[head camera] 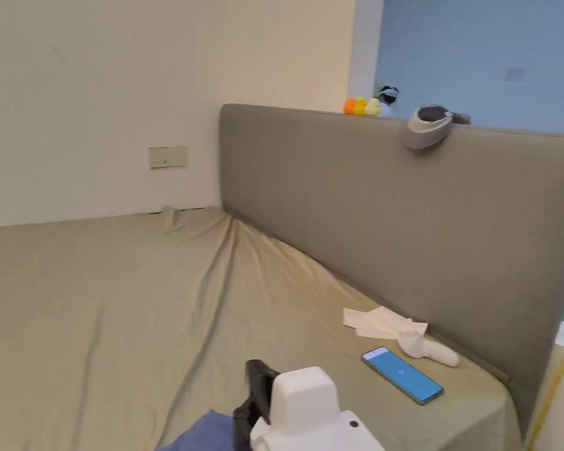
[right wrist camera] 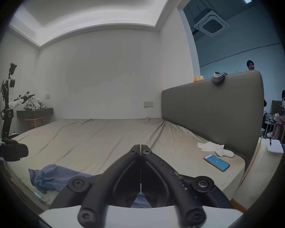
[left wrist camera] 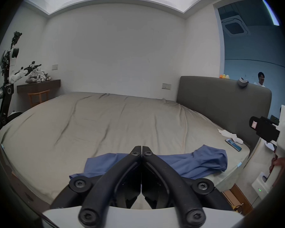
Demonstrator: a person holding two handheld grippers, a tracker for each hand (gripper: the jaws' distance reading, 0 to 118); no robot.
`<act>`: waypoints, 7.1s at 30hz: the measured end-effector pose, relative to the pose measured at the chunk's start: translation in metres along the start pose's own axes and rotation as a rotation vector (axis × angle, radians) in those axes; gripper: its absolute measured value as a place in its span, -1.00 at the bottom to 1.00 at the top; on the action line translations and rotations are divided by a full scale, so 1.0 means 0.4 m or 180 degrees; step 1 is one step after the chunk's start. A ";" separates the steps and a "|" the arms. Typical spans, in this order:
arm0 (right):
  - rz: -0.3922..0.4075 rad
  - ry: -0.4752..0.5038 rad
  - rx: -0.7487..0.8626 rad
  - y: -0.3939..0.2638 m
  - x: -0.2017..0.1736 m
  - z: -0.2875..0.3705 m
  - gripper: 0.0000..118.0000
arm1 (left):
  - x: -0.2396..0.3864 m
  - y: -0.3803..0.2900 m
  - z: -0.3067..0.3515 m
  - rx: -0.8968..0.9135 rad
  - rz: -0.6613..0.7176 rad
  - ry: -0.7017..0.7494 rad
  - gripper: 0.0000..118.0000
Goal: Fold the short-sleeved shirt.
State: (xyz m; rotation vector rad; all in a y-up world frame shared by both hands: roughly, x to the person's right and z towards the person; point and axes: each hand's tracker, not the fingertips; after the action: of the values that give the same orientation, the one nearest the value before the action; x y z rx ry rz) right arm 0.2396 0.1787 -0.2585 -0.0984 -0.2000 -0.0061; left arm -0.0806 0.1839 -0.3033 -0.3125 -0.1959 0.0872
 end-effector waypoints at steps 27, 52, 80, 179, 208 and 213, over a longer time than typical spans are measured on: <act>-0.0166 0.0771 -0.0154 -0.067 -0.060 -0.092 1.00 | -0.151 -0.032 -0.053 -0.0410 0.0421 0.0568 0.97; -0.0120 0.1052 -0.0443 -0.094 -0.080 -0.125 -0.95 | -0.311 -0.093 -0.198 -0.1115 0.1380 -0.0138 0.95; -0.0481 0.0819 -0.0609 -0.115 0.032 -0.147 -0.95 | -0.316 0.023 -0.285 -0.1178 0.1701 -0.0166 -0.97; -0.0143 0.0708 -0.1042 -0.131 0.110 -0.082 -0.95 | 0.236 0.037 -0.345 -0.1471 0.0608 -0.1482 -0.84; -0.0125 0.0737 -0.1113 -0.123 0.121 -0.081 -0.95 | 0.481 -0.222 -0.535 -0.1849 -0.1871 -0.0136 -1.00; -0.0052 0.0727 -0.1201 -0.130 0.107 -0.093 -0.95 | 0.563 -0.281 -0.513 -0.1661 -0.2345 -0.0378 -1.00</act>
State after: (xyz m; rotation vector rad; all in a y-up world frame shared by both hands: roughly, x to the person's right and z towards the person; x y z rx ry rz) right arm 0.2880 0.1235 -0.2814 -0.4699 0.0311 -0.0711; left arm 0.1877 0.0424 -0.4194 -0.7361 -0.4420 -0.6862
